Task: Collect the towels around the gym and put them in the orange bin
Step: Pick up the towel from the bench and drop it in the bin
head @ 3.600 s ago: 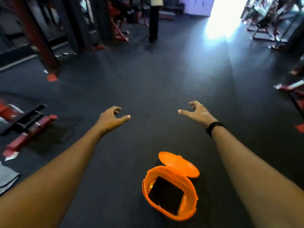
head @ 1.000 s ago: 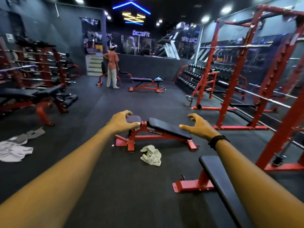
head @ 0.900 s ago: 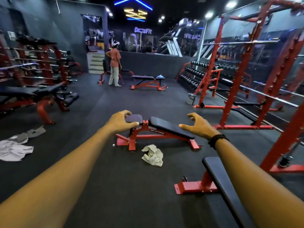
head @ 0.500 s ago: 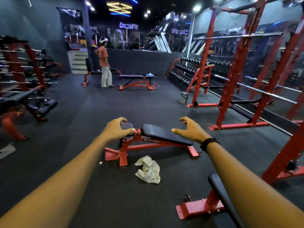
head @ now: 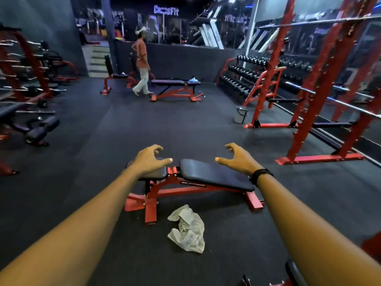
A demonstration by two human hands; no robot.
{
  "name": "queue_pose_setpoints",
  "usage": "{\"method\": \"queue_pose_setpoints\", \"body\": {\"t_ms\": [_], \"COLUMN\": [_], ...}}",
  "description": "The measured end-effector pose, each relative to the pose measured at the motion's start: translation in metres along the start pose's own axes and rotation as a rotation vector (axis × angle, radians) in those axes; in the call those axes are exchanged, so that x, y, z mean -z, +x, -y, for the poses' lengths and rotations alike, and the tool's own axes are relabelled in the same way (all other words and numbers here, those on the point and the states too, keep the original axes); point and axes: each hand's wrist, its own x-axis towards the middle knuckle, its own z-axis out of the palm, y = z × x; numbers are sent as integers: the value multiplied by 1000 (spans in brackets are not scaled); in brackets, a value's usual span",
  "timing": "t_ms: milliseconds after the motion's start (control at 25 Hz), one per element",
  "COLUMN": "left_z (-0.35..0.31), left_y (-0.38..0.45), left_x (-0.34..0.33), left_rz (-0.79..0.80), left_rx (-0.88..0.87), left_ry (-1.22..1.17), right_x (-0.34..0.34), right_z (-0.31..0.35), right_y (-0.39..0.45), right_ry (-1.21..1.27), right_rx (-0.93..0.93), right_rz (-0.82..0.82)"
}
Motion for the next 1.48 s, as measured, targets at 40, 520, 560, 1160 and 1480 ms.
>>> {"method": "queue_pose_setpoints", "body": {"t_ms": [40, 520, 560, 1160, 1480], "left_z": [2, 90, 105, 342, 531], "left_y": [27, 276, 298, 476, 499], "left_x": [-3, -57, -66, -336, -540], "left_rz": [1, 126, 150, 654, 762], "left_rx": [13, 166, 179, 311, 395], "left_ry": [-2, 8, 10, 95, 131], "right_x": [-1, -92, -108, -400, -657], "right_z": [-3, -41, -50, -281, -466], "right_y": [32, 302, 319, 458, 472], "right_ry": [-4, -77, -79, -112, -109], "right_rx": [7, -96, -129, -572, -627], "right_rz": [20, 185, 196, 435, 556]}}
